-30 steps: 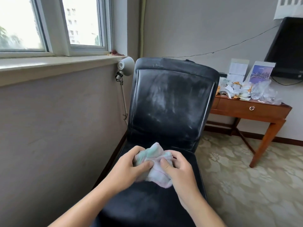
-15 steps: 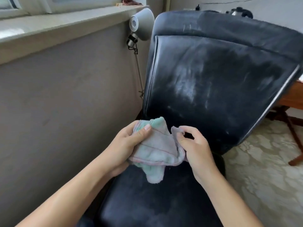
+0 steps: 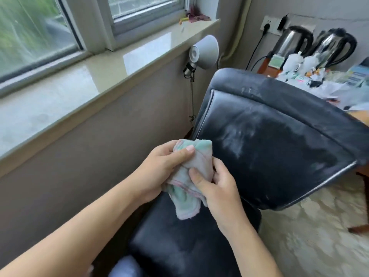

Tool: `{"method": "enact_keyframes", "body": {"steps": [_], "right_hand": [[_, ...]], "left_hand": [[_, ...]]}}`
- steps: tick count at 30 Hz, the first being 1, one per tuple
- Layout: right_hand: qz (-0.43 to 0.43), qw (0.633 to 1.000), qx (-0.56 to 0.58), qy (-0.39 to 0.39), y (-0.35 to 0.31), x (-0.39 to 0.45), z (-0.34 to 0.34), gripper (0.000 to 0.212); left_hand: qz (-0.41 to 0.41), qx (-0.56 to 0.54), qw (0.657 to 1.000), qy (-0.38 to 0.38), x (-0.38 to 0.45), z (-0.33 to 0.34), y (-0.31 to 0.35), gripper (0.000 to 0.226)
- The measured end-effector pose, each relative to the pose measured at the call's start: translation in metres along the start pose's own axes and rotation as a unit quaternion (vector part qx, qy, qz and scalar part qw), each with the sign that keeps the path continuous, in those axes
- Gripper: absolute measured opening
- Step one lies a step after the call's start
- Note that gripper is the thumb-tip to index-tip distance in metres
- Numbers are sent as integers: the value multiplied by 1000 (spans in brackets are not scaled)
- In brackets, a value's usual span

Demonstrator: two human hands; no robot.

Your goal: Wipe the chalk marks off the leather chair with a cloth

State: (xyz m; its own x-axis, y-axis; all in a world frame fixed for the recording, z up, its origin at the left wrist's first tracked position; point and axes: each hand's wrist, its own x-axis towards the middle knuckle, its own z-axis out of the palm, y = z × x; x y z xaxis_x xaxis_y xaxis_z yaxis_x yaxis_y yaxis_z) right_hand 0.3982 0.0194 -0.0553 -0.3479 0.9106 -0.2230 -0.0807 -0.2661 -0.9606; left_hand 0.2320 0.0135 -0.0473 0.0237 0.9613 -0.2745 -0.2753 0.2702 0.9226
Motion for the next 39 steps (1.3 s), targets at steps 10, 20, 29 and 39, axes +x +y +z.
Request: {"method": "enact_keyframes", "body": {"steps": [10, 20, 29, 39], "right_hand": [[-71, 993, -40, 83, -88, 15, 24, 24], [-69, 987, 0, 143, -158, 71, 59, 21], [-111, 964, -228, 81, -166, 162, 125, 11], [8, 973, -190, 130, -166, 310, 186, 36]], "left_hand": [[51, 2, 998, 24, -15, -7, 96, 43], [21, -9, 997, 72, 13, -53, 163, 35], [49, -48, 997, 27, 76, -114, 204, 36], [41, -3, 991, 131, 155, -196, 253, 20]]}}
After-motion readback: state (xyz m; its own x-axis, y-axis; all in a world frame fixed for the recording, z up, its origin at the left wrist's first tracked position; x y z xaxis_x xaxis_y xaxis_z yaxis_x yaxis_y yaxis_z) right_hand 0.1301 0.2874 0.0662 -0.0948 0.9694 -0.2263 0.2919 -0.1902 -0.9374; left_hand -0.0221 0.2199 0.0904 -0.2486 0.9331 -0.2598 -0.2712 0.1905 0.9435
